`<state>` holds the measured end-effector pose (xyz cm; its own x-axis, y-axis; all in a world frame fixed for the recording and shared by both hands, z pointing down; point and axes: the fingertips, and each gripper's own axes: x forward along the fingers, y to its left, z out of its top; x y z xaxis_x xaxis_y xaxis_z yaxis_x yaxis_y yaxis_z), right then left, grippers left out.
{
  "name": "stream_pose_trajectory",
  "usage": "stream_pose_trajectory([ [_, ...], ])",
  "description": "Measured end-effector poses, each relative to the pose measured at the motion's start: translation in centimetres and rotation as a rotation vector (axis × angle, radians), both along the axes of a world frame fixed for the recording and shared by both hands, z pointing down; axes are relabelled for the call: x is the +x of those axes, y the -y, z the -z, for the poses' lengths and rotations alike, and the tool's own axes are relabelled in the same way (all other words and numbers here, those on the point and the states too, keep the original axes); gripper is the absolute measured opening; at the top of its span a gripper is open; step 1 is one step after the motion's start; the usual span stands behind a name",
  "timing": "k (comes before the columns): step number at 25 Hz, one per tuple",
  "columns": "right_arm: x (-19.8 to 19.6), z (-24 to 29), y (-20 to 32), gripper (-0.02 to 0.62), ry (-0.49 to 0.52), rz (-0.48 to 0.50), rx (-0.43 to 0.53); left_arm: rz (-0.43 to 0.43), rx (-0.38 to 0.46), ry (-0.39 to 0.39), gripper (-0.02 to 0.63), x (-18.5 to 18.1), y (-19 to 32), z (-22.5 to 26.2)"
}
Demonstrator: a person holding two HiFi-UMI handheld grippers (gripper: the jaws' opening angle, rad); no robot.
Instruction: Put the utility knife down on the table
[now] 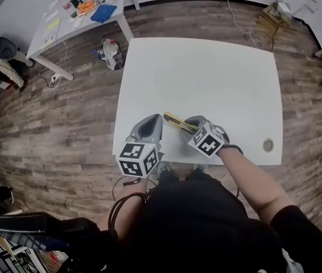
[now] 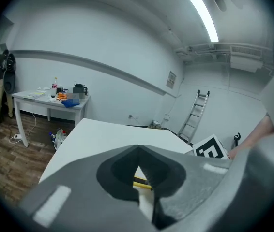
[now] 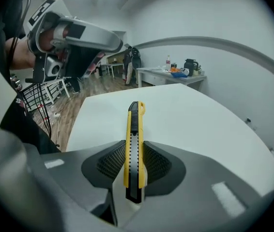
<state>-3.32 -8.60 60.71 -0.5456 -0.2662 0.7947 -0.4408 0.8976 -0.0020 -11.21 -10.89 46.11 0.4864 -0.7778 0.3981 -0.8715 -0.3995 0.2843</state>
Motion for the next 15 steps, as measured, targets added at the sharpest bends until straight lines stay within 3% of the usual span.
stream_pose_trajectory([
  [8,-0.6,-2.6,-0.5,0.14,-0.128,0.169,-0.026,0.031,-0.008,-0.003,0.0,-1.1,-0.6,-0.4],
  [15,-1.2,-2.7,-0.4,0.14,-0.16,0.233,-0.024,0.039,-0.012,-0.007,0.0,-1.7,-0.7,-0.5],
])
